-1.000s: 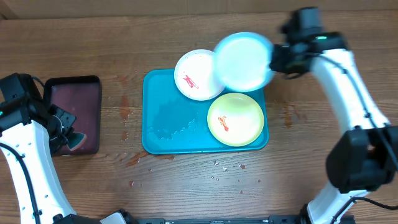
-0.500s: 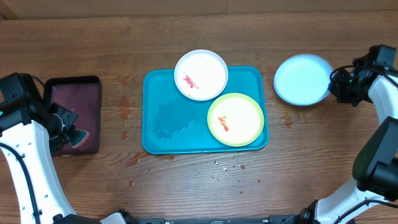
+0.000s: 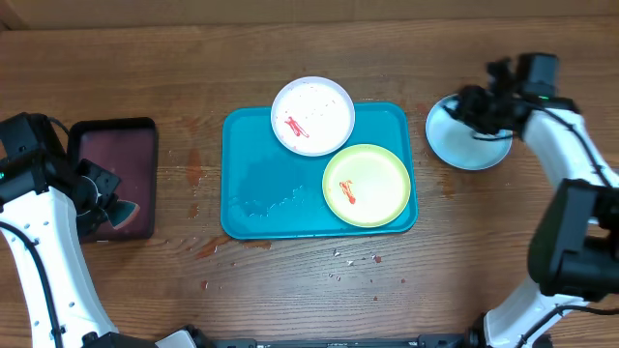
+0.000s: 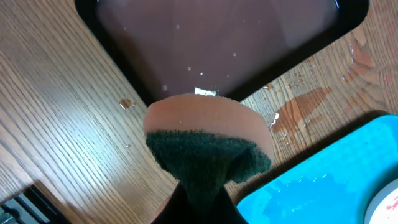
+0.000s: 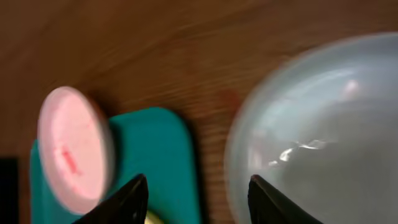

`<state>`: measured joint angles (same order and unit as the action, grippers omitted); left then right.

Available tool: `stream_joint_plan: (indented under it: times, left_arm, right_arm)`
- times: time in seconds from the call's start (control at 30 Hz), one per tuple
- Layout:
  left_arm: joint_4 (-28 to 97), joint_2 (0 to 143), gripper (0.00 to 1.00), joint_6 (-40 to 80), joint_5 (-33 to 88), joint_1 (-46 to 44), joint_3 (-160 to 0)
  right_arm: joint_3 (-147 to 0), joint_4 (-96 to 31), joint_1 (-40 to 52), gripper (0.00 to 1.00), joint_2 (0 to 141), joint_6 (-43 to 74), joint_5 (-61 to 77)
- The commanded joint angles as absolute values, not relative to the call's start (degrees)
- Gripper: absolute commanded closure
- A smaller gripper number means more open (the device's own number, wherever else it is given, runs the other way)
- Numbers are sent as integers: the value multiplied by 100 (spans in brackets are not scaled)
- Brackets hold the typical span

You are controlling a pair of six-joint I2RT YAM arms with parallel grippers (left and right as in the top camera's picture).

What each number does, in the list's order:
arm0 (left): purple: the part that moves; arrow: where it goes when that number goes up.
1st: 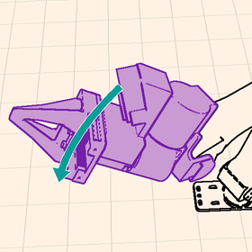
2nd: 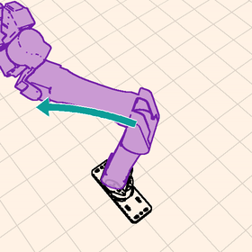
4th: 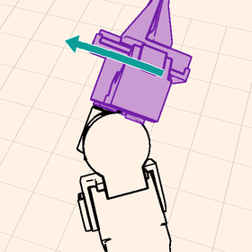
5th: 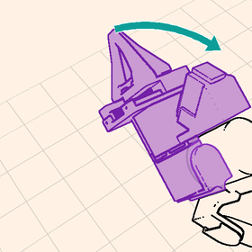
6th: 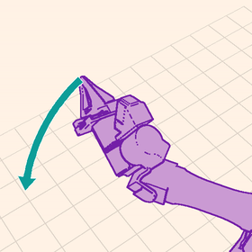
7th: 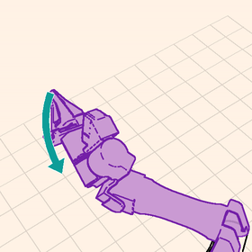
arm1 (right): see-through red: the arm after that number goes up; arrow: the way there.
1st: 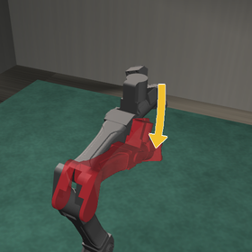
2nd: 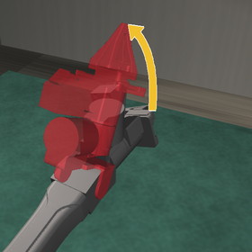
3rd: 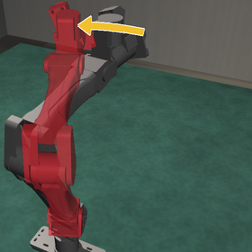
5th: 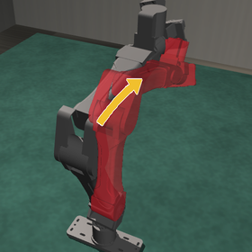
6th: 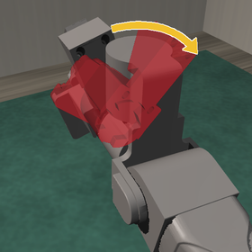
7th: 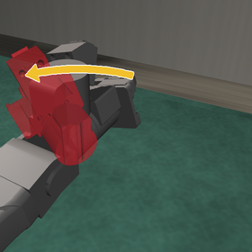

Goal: Clean dirty plates on tray and stack at the side
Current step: 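Grip the white plate rim with the right gripper and pull it closer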

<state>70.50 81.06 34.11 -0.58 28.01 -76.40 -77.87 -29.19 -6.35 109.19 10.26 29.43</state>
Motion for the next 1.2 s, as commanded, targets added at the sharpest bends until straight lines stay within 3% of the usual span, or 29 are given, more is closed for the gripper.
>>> stream_joint_plan:
  times: [0.0,0.2,0.4,0.73,0.8,0.9,0.97,1.07,1.17]
  left_arm:
    - [7022,8128,96,3323,8,2803,-7660]
    - [7026,8128,96,3319,10,2746,-7660]
    - [7024,8128,96,3275,5,2565,-7660]
    - [6908,8128,96,3275,3,2467,-7660]
    - [6912,8128,96,3275,3,2467,-7660]
    - [6912,8128,96,3275,5,2467,-7660]
    - [6912,8128,96,3275,5,2467,-7660]
    - [6917,8128,96,3275,5,2467,-7660]
    - [6919,8128,96,3275,5,2467,-7660]
  right_arm:
    - [-7791,-2445,252,37,10969,915,2945]
    - [-7791,-1833,1402,22,11338,849,967]
    - [-7791,-1066,1896,22,11992,849,414]
    - [-7808,-1109,2447,50,12167,270,775]
    - [-7881,-1564,2683,50,12140,248,773]
    - [-8095,-2512,3096,59,11880,252,757]
    - [-8114,-2694,3275,55,11625,257,650]
    - [-8114,-2650,3406,41,11192,558,51]
    - [-8114,-2338,3330,39,11026,622,-130]
